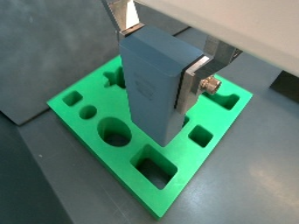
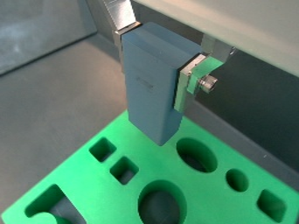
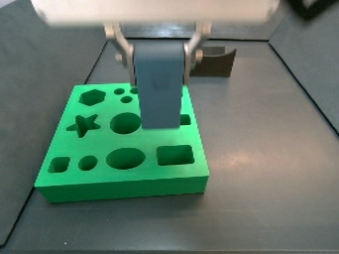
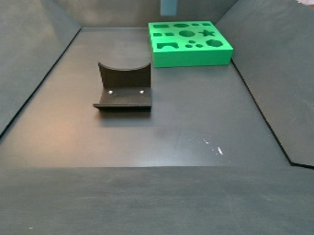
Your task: Insert the rectangle object.
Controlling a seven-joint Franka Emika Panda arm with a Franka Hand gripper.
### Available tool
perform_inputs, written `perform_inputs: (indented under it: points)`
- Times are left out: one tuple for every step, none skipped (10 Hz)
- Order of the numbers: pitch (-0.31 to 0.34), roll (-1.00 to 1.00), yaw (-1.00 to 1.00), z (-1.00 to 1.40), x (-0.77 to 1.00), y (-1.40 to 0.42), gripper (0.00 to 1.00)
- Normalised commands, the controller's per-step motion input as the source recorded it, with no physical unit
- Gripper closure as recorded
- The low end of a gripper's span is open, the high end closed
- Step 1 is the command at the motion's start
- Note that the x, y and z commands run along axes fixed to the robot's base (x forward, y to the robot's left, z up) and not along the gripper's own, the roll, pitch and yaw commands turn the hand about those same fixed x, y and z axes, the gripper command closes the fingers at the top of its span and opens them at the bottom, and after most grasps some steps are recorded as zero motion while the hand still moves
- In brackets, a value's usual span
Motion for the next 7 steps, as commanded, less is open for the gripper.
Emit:
perform_inputs:
  points:
    - [0.000,0.23,0.18,-0.85,0.07,-0.25,1.00]
    - [0.021,0.15,0.16,-0.75,0.19,-0.25,1.00]
    - [0.000,0.00,0.09,-0.50,0.11,-0.22,1.00]
    - [0.000,-0.03,0.09,-0.27,0.12,-0.19,1.00]
    - [0.000,-0.04,0.11,-0.27,0.20,-0.14,1.00]
    - [0.000,-0.03,0.13,-0.32,0.25,-0.11,1.00]
    - [0.000,-0.04,0.13,-0.37,0.25,-0.12,1.00]
